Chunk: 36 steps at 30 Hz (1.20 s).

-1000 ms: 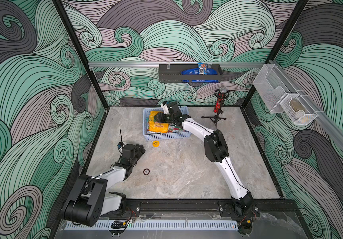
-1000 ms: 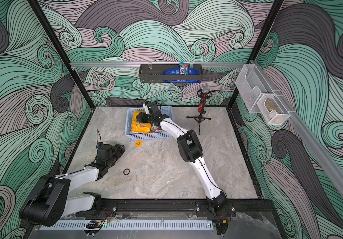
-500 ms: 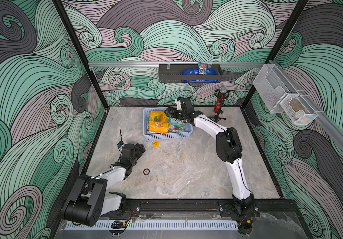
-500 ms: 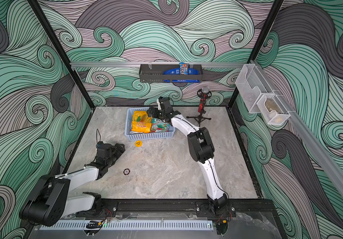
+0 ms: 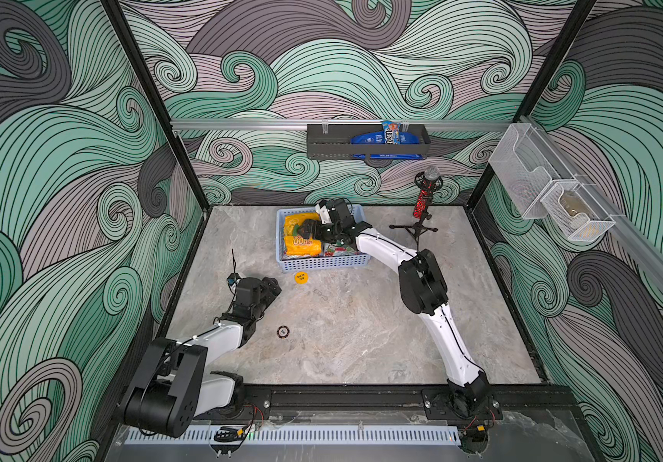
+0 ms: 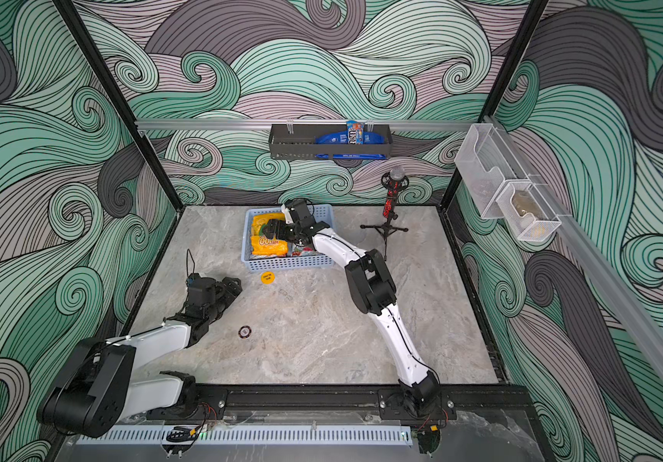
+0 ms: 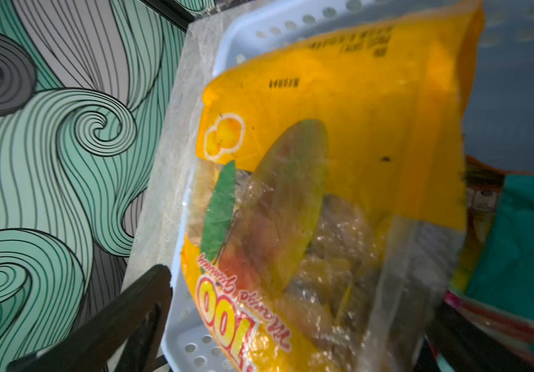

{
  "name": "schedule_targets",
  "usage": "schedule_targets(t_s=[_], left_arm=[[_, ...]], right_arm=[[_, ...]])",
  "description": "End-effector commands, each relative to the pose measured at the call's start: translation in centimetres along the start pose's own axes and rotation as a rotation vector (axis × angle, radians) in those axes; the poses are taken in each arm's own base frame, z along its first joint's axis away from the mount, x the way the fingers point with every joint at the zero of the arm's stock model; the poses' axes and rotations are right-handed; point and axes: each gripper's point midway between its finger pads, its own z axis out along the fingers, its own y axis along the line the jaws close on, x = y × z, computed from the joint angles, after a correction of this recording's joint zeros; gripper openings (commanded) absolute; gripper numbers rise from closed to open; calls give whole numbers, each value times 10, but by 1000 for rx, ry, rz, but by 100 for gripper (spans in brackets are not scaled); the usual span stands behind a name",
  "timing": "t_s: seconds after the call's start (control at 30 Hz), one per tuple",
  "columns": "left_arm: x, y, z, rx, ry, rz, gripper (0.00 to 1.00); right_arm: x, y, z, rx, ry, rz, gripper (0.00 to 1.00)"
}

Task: Put the candies in the basket
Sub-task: Place the candy in the basket.

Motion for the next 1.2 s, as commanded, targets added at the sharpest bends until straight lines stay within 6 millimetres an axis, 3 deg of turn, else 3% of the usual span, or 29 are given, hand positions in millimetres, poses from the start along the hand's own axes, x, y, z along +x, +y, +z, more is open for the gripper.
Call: schedule_targets(t_s=[0.0, 0.1, 0.43, 0.83, 1.0, 1.17], left_arm=[[-10, -12, 0, 23, -13, 16, 87], [-10, -12, -1, 24, -13, 16, 87], [-9, -12, 1, 21, -8, 18, 87], [-8, -12, 2, 22, 0, 19, 87], [-16, -11, 0, -11, -31, 48, 87], [-21, -14, -4, 2, -55, 57, 87]], right_arm=[[-3, 25, 4, -82, -2, -10, 100], [-2, 31, 7, -97, 2, -15, 100], [22, 16, 17, -67, 57, 57, 100], [5, 44, -5, -105, 18, 17, 100], [11, 13, -9, -16, 13, 11, 100], [-4, -12, -45, 73, -37, -5, 100]])
